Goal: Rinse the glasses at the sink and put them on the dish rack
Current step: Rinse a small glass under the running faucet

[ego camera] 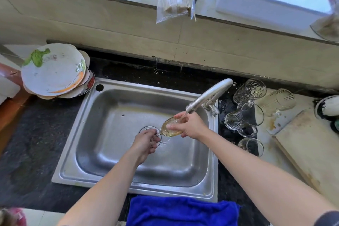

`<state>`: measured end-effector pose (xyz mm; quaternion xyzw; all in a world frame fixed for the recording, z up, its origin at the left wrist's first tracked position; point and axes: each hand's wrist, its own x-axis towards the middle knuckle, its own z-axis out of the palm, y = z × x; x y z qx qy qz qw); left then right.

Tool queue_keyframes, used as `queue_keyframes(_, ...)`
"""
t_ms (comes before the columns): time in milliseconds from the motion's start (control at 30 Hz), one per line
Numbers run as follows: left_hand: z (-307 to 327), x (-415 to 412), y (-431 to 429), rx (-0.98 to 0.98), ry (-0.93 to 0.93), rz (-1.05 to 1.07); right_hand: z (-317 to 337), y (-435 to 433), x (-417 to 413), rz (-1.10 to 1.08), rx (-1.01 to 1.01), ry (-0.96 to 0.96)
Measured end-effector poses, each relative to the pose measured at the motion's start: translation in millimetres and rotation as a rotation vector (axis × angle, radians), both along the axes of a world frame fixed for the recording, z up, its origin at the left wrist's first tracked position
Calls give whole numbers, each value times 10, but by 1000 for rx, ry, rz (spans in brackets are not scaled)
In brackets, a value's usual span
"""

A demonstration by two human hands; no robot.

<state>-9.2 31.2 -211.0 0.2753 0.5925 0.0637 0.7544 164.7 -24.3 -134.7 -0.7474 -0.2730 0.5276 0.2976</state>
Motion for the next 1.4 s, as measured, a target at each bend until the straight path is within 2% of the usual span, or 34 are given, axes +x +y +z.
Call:
queue_keyframes(200,85,-61,37,-118,21,-98,87,66,25,133,37,40)
queue_keyframes(333,30,-19,66,-15,12,11,67,91,-5,70,-18,-75)
queue_keyframes(500,55,-57,69,-87,31,-70,97,38,38,158,25,40)
queue_keyframes(700,36,2,29,12,10,66,61,25,15,53,48,-14)
queue_keyframes(833,91,-35,31,-60,58,-31,44,-7,61,192,87,-44)
queue_keyframes(900,114,-40,29,-78,63,-65,52,-1,86,154,96,-14)
queue_keyframes(1033,151,17,6,-3,50,22,80,-8,94,53,46,31)
queue_keyframes(1167,226,74,7,216,147,16,67,-57,127,56,-8,26)
queue_keyframes(1233,275,89,52,495,282,-55,84,-86,151,71,-25,30)
queue_keyframes(1333,509,111,96,910,533,-302,80,-126,166,44,-25,28)
queue_keyframes(1400,693,129,111,1116,592,-358,78,-140,154,-17,-11,57)
